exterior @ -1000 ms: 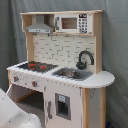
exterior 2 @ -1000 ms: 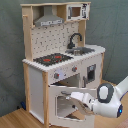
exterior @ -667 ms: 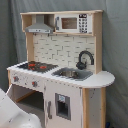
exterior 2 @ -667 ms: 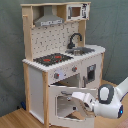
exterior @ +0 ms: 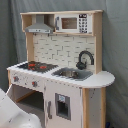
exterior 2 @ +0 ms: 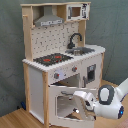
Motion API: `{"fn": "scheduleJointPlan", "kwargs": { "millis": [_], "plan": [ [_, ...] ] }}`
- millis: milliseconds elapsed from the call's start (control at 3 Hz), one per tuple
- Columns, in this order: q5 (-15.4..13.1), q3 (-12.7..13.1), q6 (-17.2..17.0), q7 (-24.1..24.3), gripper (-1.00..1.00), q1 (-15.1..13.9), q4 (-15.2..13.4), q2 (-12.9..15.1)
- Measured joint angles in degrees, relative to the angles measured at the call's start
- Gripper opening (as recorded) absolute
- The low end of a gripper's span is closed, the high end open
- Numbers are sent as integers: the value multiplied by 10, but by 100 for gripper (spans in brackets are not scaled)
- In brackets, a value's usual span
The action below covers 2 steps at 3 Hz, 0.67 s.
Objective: Play with the kitchen
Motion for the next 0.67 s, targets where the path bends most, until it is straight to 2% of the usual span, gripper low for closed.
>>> {"fn": "scheduleJointPlan", "kwargs": {
  "millis": [333,667],
  "plan": [
    [0,-2,-5,57,100,0,-9,0],
    [0,-14,-17,109,100,0,-27,1]
  ]
}}
